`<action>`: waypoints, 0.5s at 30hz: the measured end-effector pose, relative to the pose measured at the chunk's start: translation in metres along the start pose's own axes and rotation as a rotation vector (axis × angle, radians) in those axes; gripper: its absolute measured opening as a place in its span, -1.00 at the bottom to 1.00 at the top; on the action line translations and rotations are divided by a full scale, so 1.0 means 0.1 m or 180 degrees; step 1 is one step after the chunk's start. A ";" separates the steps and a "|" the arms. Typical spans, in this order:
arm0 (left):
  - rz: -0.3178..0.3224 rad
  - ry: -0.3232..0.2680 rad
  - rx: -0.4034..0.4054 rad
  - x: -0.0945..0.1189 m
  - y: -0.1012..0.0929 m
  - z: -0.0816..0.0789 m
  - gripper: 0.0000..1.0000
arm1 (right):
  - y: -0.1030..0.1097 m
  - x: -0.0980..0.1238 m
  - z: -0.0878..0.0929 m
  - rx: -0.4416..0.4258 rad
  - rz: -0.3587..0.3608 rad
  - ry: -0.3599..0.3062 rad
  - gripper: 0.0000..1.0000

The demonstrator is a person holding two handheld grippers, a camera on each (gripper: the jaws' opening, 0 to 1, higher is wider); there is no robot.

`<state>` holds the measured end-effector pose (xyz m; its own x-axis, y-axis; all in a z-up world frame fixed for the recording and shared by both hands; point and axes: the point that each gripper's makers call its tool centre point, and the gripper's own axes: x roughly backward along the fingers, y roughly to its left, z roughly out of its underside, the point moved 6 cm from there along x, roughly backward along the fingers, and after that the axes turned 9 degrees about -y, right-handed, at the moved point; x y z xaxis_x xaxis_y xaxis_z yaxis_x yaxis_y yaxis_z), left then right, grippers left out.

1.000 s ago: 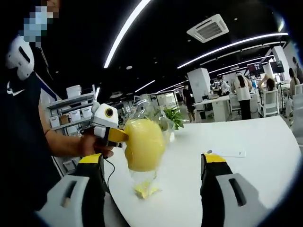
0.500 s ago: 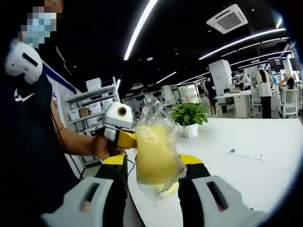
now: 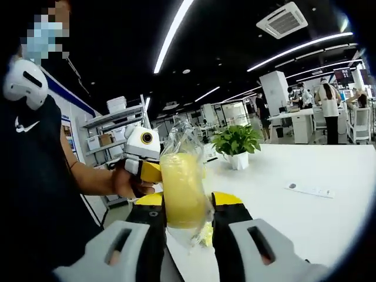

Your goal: Compare the silicone blocks by pressing each to a similar depth, holding the contact briefly, and releasing to observe deformation and rebound differences across the visible hardness samples.

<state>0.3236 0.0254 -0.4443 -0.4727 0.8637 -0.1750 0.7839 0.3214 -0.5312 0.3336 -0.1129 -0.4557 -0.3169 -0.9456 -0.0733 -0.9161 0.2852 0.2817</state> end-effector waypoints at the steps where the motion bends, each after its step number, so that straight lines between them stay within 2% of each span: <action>1: 0.0004 -0.0005 -0.0004 0.00 0.00 0.00 -1.00 | 0.01 0.00 -0.01 0.0002 -0.0004 0.0008 -0.56; 10: -0.0001 -0.0033 -0.0073 0.02 -0.02 -0.02 -1.00 | 0.02 -0.03 -0.05 0.0034 -0.0056 0.0093 -0.63; 15: 0.0011 -0.0022 -0.0093 0.03 -0.04 -0.02 -1.00 | 0.05 -0.03 -0.05 -0.0095 -0.0091 0.0121 -0.64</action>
<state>0.3198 0.0280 -0.4411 -0.4725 0.8622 -0.1827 0.7971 0.3296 -0.5060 0.3315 -0.1098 -0.4494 -0.2807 -0.9587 -0.0455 -0.9168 0.2538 0.3084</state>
